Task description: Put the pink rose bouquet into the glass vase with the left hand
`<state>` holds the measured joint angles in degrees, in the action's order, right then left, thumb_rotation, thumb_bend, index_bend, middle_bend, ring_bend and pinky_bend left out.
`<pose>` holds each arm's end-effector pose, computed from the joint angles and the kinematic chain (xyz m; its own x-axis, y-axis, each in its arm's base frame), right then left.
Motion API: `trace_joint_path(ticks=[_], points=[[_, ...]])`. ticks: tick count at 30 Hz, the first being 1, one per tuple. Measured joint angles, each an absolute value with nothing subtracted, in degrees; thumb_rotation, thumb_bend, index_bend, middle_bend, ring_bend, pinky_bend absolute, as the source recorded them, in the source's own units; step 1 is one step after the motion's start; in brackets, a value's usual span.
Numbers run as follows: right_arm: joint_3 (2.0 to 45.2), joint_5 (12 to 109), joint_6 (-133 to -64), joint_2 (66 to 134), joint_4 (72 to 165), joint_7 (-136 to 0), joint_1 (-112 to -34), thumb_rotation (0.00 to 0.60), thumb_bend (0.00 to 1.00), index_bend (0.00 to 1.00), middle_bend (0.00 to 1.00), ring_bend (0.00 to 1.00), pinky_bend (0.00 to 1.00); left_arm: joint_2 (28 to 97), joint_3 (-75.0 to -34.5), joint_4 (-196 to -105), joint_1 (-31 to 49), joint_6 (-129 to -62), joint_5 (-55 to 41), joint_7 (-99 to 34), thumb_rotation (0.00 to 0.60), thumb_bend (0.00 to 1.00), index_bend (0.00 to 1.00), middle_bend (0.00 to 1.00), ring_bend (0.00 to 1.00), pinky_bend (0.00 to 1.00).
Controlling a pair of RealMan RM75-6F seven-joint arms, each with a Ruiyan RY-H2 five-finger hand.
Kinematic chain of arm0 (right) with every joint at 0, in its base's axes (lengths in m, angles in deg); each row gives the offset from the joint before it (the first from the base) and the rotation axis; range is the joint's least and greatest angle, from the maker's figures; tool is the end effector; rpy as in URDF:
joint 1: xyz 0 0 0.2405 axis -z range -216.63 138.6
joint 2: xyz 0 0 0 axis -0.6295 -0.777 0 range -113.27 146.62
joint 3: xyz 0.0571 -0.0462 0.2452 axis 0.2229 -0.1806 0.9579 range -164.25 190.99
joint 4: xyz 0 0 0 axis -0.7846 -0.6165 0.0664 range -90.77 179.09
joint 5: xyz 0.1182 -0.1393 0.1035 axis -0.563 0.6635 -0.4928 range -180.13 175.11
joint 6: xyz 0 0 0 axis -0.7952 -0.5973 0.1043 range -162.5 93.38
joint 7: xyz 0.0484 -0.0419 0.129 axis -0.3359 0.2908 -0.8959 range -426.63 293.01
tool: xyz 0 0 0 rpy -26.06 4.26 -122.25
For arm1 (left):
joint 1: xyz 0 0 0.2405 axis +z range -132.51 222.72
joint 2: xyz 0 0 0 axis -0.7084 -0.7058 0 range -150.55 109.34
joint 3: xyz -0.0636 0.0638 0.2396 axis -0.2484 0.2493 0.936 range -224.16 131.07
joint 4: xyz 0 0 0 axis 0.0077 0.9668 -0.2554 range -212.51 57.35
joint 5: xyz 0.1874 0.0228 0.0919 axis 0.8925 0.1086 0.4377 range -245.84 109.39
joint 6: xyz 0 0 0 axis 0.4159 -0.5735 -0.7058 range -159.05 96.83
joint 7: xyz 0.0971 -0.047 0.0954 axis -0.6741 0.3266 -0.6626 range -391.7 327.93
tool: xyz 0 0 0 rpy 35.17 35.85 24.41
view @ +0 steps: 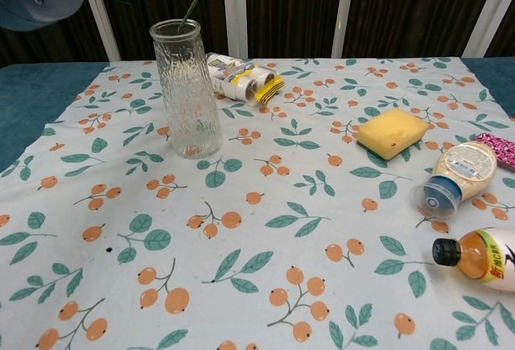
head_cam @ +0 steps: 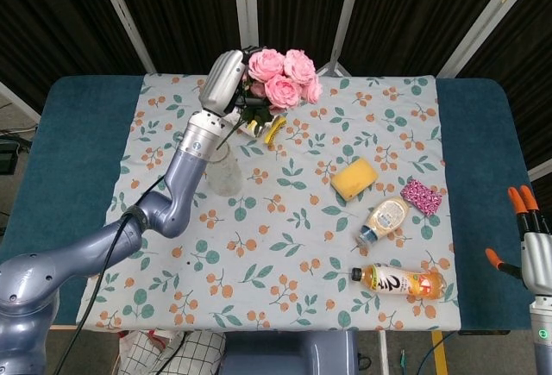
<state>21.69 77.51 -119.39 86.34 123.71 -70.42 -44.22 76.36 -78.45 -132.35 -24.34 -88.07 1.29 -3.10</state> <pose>-0.3505 -0.2034 0.1719 0.4344 0.1065 0.8944 -0.8990 0.1125 0.4232 0.0403 0.4840 0.0665 -0.3209 0.0902 0.9428 0.7639 -0.5639 0.3139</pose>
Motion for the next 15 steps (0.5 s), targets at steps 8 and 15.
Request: trace_joint_path(ticks=[8,15], points=[[21.73,77.48,-119.40,86.34,123.88,-70.68,-44.15,0.600,0.22,0.06,0.01,0.20,0.21,78.48,-75.78,-130.43,-24.54,-90.60,4.62,1.62,0.600,0.42,0.55,0.52,0.40,0.50],[21.42,77.74,-119.27,86.04,124.81,-70.49,-44.04,0.600,0.22,0.06,0.01,0.20,0.21,77.92,-73.96,-132.44,-21.83,-95.91,6.83,2.57,0.600,0.42,0.55,0.52,0.40,0.49]])
